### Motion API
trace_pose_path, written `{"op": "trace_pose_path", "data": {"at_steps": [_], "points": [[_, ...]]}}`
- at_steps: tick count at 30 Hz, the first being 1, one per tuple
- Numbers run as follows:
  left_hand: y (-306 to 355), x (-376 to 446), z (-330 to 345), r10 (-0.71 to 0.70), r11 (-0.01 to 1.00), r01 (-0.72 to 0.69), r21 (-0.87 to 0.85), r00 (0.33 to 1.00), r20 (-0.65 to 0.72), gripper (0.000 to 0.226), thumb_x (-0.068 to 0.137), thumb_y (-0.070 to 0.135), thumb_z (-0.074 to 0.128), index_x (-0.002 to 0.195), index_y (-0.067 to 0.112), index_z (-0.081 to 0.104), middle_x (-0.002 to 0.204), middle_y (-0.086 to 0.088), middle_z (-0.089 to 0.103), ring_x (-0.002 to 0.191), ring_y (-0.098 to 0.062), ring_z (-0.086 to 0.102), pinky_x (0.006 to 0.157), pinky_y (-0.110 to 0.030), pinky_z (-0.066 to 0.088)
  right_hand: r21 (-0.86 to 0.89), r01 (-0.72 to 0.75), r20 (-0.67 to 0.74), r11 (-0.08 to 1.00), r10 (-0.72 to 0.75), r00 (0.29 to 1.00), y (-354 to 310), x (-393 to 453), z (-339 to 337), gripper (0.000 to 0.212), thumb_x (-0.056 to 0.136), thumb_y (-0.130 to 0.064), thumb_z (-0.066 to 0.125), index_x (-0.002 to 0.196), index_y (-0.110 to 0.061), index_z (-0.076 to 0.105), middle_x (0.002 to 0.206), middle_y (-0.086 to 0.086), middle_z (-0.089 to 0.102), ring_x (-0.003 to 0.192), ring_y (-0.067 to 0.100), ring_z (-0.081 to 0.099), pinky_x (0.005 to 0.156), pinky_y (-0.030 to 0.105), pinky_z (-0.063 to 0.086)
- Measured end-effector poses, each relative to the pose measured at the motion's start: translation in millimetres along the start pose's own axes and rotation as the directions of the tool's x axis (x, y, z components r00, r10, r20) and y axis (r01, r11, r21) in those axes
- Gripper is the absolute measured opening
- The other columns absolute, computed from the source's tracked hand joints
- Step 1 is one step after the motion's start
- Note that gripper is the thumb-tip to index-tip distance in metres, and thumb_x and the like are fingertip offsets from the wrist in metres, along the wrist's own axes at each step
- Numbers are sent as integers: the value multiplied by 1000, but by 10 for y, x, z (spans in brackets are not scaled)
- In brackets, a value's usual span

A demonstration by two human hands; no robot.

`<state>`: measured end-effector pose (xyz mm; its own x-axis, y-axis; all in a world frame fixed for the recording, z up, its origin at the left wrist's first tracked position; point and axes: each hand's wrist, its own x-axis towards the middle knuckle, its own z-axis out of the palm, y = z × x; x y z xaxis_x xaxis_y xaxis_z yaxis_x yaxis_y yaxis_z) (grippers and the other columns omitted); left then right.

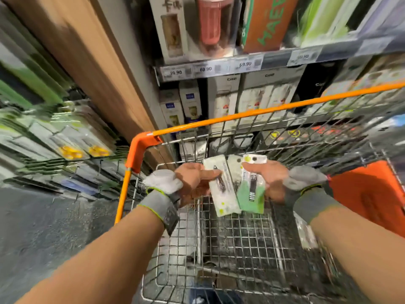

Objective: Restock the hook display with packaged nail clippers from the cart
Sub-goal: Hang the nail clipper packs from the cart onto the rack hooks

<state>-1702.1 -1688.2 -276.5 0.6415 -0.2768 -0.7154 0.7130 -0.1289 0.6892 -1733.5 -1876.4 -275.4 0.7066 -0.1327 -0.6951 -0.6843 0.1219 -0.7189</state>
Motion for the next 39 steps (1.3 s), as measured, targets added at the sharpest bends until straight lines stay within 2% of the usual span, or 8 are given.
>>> {"op": "trace_pose_path", "data": {"at_steps": [8, 12, 16, 18, 22, 26, 33, 39], "points": [[632, -508, 218, 104, 990, -109, -91, 993, -62, 7, 92, 16, 57, 88, 10, 56, 63, -5, 62, 49, -16, 57, 54, -28, 50, 108, 171, 40, 979, -176, 984, -708, -377, -226, 16, 86, -10, 64, 102, -7, 62, 109, 18, 65, 91, 27, 66, 94, 46, 49], [943, -830, 295, 10, 971, -4, -238, 1000, 23, 31, 94, 25, 51, 116, 5, 58, 114, -20, 62, 71, -28, 68, 60, -42, 59, 124, 244, 15, 962, -248, 969, -1067, -575, -346, 56, 64, -22, 81, 115, -4, 64, 116, 12, 67, 109, 26, 61, 106, 48, 39], [1231, -1243, 323, 133, 976, -86, -200, 963, 236, 10, 89, -1, 51, 96, 2, 57, 82, -19, 68, 62, -26, 70, 55, -38, 59, 176, 208, 49, 962, -220, 974, -1425, -889, -424, 57, 75, -14, 75, 126, -2, 55, 118, 18, 64, 97, 29, 66, 86, 50, 53], [1334, -1394, 284, 258, 966, -249, -69, 932, 256, 25, 75, -12, 60, 97, 2, 57, 77, -15, 67, 63, -26, 66, 54, -32, 56, 198, 241, 80, 950, -261, 962, -1605, -1060, -425, 37, 84, -8, 65, 120, 1, 60, 112, 20, 66, 78, 25, 71, 69, 45, 58], [1600, -1730, 165, 451, 832, -428, 353, 892, 19, 34, 59, 1, 77, 89, 11, 65, 77, -14, 68, 64, -23, 58, 59, -36, 54, 205, 347, 79, 915, -369, 926, -1961, -1353, -329, 34, 87, -3, 60, 120, 4, 59, 115, 24, 64, 95, 32, 67, 78, 44, 56], [1924, -2164, 22, 705, 585, -423, 692, 686, -177, 39, 56, 14, 89, 66, 21, 52, 69, -2, 64, 60, -19, 58, 64, -35, 55, 163, 478, 100, 863, -497, 862, -2284, -1683, -190, 33, 85, -1, 61, 117, 8, 60, 113, 24, 64, 94, 30, 65, 93, 43, 50], [2328, -3161, -223, 775, 472, -489, 734, 627, -81, 30, 60, 5, 85, 65, 22, 62, 74, -6, 66, 69, -20, 61, 77, -45, 57, 214, 617, 217, 758, -652, 726, -2715, -2410, 78, 13, 90, 5, 52, 85, 0, 63, 65, 2, 71, 55, 5, 66, 49, 15, 50], [2452, -3800, -535, 819, 517, -652, 554, 566, -98, 15, 73, -9, 72, 77, -7, 58, 57, -9, 63, 46, -13, 61, 49, -26, 56, 153, 733, 288, 663, -739, 609, -2928, -2999, 553, 11, 89, -4, 58, 81, -7, 63, 65, -4, 64, 57, 1, 57, 54, 10, 44]]}}
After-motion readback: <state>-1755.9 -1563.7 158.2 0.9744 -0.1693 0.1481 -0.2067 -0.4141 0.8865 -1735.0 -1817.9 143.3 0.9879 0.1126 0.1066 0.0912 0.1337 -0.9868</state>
